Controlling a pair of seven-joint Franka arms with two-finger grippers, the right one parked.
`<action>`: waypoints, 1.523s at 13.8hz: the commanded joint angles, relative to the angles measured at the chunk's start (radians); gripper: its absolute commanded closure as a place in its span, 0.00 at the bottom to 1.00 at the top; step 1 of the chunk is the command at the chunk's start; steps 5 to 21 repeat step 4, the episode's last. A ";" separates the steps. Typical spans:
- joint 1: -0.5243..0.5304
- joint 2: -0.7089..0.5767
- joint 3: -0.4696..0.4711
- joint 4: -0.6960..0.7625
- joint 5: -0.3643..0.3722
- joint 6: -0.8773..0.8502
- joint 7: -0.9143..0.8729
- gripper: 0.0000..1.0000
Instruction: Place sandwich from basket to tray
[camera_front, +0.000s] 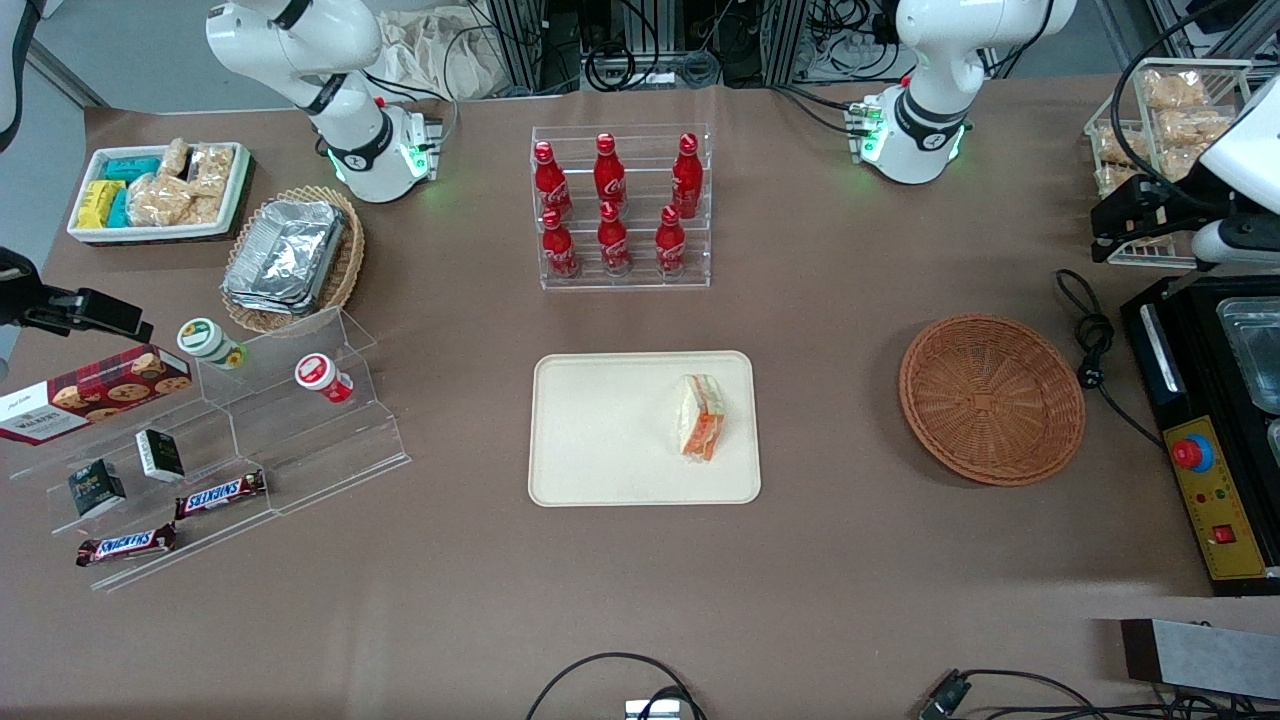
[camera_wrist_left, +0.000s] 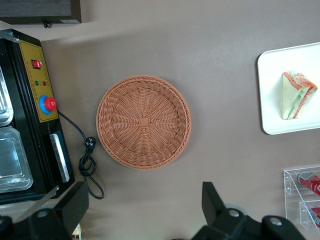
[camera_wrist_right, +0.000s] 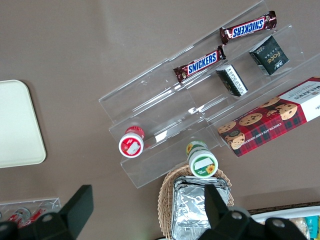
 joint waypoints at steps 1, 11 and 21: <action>0.002 -0.024 0.008 -0.020 -0.041 0.002 -0.034 0.00; 0.002 -0.024 0.009 -0.020 -0.046 0.002 -0.040 0.00; 0.002 -0.024 0.009 -0.020 -0.046 0.002 -0.040 0.00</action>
